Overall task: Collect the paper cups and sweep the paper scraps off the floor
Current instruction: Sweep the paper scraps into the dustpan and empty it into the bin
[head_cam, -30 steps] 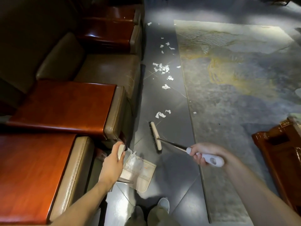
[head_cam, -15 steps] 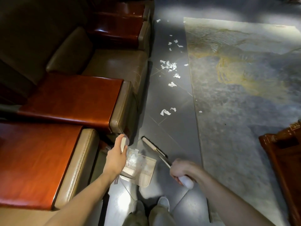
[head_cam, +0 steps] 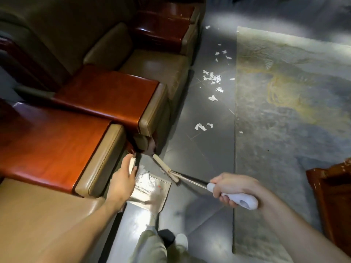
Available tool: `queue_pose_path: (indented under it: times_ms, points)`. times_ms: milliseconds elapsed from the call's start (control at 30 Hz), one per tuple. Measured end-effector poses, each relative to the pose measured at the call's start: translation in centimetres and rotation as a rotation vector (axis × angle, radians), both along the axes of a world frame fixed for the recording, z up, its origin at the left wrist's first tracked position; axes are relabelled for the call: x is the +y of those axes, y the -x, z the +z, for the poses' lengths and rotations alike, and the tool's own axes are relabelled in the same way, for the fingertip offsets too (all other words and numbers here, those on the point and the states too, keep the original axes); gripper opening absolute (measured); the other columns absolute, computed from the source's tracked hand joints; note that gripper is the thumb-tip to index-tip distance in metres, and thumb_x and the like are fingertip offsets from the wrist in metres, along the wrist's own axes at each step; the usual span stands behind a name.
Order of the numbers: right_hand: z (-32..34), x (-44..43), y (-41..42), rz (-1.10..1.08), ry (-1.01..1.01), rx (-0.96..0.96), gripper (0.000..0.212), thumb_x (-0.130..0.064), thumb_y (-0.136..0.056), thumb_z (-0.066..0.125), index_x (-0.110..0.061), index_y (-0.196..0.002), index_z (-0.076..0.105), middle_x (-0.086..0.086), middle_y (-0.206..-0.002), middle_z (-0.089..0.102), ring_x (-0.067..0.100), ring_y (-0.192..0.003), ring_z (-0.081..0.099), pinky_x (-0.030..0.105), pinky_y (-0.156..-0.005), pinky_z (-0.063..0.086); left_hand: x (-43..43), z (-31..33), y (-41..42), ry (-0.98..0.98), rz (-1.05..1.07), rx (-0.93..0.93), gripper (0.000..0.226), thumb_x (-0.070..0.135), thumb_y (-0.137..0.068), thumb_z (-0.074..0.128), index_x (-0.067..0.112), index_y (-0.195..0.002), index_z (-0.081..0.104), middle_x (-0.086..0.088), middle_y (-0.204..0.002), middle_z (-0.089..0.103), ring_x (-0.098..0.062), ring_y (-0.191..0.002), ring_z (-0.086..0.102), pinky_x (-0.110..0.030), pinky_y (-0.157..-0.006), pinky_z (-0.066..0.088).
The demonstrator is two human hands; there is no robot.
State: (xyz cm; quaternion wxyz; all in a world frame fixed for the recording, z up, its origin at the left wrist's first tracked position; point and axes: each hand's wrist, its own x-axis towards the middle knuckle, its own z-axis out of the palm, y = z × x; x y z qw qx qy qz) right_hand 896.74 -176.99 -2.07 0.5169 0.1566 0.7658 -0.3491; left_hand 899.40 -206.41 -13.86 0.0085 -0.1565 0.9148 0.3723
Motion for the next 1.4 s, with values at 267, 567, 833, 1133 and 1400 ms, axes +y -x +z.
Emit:
queue_pose_path:
  times_ms: [267,567,833,1133,1400]
  points:
    - [-2.6,-6.6,1.0,0.185,-0.116,0.118,0.012,0.002,-0.078,0.046,-0.007,-0.073,0.053,0.005,-0.048,0.045,0.016,-0.041,0.038,0.02,-0.043,0.03,-4.0,0.0,-6.9,-0.04,0.149,-0.01,0.029,0.027,-0.099,0.043,0.042,-0.122,0.035,0.001,-0.052,0.05,-0.012,-0.039,0.05,-0.026,-0.043,0.04]
    - [-9.3,-13.8,-2.4,0.58,-0.308,0.209,0.024,-0.005,-0.083,0.045,-0.011,-0.062,0.056,0.004,-0.062,0.062,0.021,-0.054,0.058,0.02,-0.047,0.04,-6.9,-1.3,-8.4,-0.21,0.309,-0.019,0.034,0.023,-0.097,0.05,0.043,-0.123,0.041,-0.004,-0.082,0.062,-0.017,-0.053,0.061,-0.012,-0.041,0.042]
    - [-6.0,-13.3,-7.3,0.951,-0.359,0.087,0.022,-0.006,-0.084,0.05,-0.014,-0.063,0.052,0.012,-0.098,0.072,0.027,-0.067,0.064,0.021,-0.045,0.036,-7.7,-1.1,-7.4,-0.159,0.33,-0.156,0.036,0.033,-0.097,0.05,0.007,-0.12,0.049,-0.007,-0.088,0.06,-0.03,-0.079,0.062,-0.044,-0.076,0.054]
    - [0.1,-6.5,-8.4,0.669,-0.231,-0.046,0.013,-0.007,-0.086,0.044,-0.011,-0.089,0.056,0.004,-0.064,0.052,0.015,-0.047,0.046,0.021,-0.047,0.038,-3.9,-0.4,-6.0,-0.056,0.087,-0.151,0.037,0.034,-0.097,0.049,0.009,-0.124,0.049,-0.008,-0.109,0.06,-0.013,-0.081,0.051,-0.028,-0.072,0.038]
    - [3.9,3.0,-5.7,0.358,-0.254,0.045,0.011,-0.003,-0.083,0.047,-0.008,-0.085,0.057,0.004,-0.057,0.049,0.014,-0.044,0.043,0.02,-0.045,0.035,5.8,1.9,-0.6,-0.108,-0.005,0.014,0.031,0.028,-0.096,0.05,0.011,-0.123,0.049,-0.002,-0.099,0.061,-0.015,-0.078,0.059,-0.033,-0.075,0.053]
